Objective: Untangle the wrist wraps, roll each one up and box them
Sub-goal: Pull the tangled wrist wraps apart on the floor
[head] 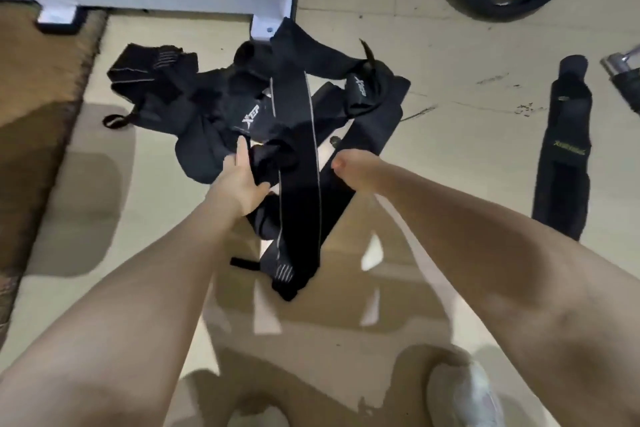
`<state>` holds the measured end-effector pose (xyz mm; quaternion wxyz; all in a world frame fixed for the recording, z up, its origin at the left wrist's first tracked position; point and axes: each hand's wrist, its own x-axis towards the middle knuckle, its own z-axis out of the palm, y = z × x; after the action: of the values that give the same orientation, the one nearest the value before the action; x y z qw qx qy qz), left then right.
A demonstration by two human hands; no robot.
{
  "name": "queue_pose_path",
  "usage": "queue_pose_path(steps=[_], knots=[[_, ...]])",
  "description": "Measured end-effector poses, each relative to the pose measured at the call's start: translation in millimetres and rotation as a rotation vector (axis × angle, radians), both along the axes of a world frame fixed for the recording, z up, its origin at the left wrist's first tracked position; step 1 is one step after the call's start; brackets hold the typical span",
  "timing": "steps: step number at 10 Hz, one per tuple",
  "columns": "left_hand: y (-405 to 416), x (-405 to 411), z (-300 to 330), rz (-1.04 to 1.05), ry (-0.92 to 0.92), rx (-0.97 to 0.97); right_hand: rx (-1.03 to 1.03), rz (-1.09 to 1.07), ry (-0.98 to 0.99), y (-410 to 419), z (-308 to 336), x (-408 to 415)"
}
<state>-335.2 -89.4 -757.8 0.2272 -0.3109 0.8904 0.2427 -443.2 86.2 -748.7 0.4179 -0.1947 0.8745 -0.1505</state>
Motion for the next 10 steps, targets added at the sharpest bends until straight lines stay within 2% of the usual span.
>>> queue_pose_path(steps=[1, 2, 3, 4, 5, 6, 7, 8, 9, 10], knots=[[-5, 12, -18, 0.223, 0.111, 0.153, -0.032, -0.049, -0.117, -26, -28, 19], [11, 22, -34, 0.297, 0.065, 0.333, -0.102, -0.357, -0.177, -43, -54, 29], [29, 31, -42, 0.385, 0.145, 0.501, 0.006, -0.602, -0.352, -58, -58, 44], [28, 33, -47, 0.366, 0.197, 0.480, -0.207, -1.244, -0.381, -64, -60, 42], [24, 28, -41, 0.428, 0.228, 0.498, -0.209, -0.853, -0.498, -57, -59, 46], [26, 20, -14, 0.740, 0.389, 0.841, -0.326, -0.824, -0.453, -56, -42, 37], [23, 15, 9, 0.880, 0.518, 1.203, -0.472, -0.798, -0.581, -56, -28, 27], [23, 11, 28, 0.839, 0.547, 1.271, -0.622, -0.754, -0.749, -48, -1, 17], [24, 7, 56, 0.803, 0.523, 1.203, -0.792, -0.768, -0.836, -38, 33, 2], [21, 5, 80, 0.673, 0.480, 1.092, -0.939, -0.802, -0.857, -34, 69, -12]])
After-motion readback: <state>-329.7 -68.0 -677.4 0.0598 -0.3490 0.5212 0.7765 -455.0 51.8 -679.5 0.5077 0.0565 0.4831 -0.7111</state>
